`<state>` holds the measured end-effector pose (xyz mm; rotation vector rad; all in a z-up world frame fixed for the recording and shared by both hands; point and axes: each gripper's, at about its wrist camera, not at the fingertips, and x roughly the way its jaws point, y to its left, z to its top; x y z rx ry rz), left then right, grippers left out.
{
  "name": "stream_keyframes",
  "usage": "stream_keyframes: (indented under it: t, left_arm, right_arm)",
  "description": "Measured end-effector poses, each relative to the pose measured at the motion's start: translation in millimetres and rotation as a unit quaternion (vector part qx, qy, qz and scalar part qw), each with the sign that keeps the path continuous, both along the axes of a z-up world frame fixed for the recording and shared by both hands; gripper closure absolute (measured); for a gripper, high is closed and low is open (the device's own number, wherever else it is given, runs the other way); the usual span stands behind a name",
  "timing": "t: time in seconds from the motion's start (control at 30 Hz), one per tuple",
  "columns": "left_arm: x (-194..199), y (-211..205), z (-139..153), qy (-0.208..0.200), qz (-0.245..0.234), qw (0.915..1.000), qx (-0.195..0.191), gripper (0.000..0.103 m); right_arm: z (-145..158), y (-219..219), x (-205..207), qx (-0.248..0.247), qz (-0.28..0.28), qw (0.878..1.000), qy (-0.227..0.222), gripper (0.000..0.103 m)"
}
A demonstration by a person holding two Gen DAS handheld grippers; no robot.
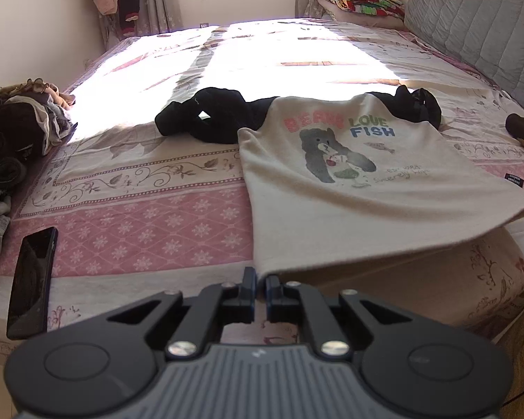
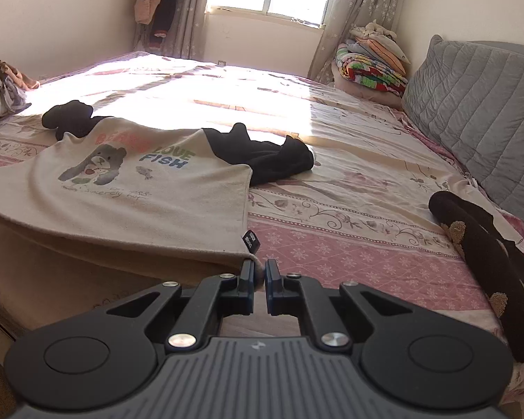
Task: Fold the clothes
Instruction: 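Open both grippers and release the flattened shirt hem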
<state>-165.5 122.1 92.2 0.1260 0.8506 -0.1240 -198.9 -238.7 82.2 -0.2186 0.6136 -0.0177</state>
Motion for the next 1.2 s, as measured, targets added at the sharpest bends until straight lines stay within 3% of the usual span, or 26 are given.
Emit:
stream_keyframes:
  t: [0.17,0.37,0.43,0.47,0.57,0.63,0.73,0.83,0.97,1.2]
  left_arm:
    - [-10,-2,-23,0.028,-0.005,0.9994,0.021,0.098]
    - [-18,-12,-52,0.062,-0.019,0.9972,0.038,0.098]
    - [-17,-12,-54,0.064,-0.02,0.9969,0.041,0.098]
    - [-16,-11,-56,0.068,-0.019,0.9968,0.038,0.097]
    - [-11,-9,-56,0.076,-0.02,0.9964,0.032,0.095]
    - [-11,-9,-53,0.079,-0.031,0.9958,0.035,0.087]
    - [-13,-6,-41,0.076,-0.053,0.9951,0.033,0.044]
    - [-9,0,-25,0.068,-0.07,0.995,0.021,0.041]
    - [11,11,-4,0.054,-0.063,0.9962,-0.027,0.032]
    - [71,3,8,0.031,-0.037,0.9959,-0.076,0.032]
  right_arm:
    - [-18,9,-15,-0.044,0.027,0.998,0.035,0.096]
    - [-50,13,-16,-0.056,0.034,0.993,0.101,0.097]
    - [-54,12,-14,-0.055,0.033,0.992,0.113,0.097]
    - [-55,10,-12,-0.05,0.029,0.991,0.121,0.103]
    - [-57,4,-8,-0.028,0.02,0.991,0.132,0.102]
    - [-54,-1,-8,-0.014,0.016,0.99,0.141,0.1]
    - [-43,-8,-10,0.002,0.019,0.99,0.14,0.097]
    - [-31,-15,-11,0.017,0.022,0.99,0.138,0.086]
    - [-14,-20,0,0.022,0.02,0.992,0.124,0.072]
    - [0,-16,46,0.045,0.02,0.992,0.116,0.071]
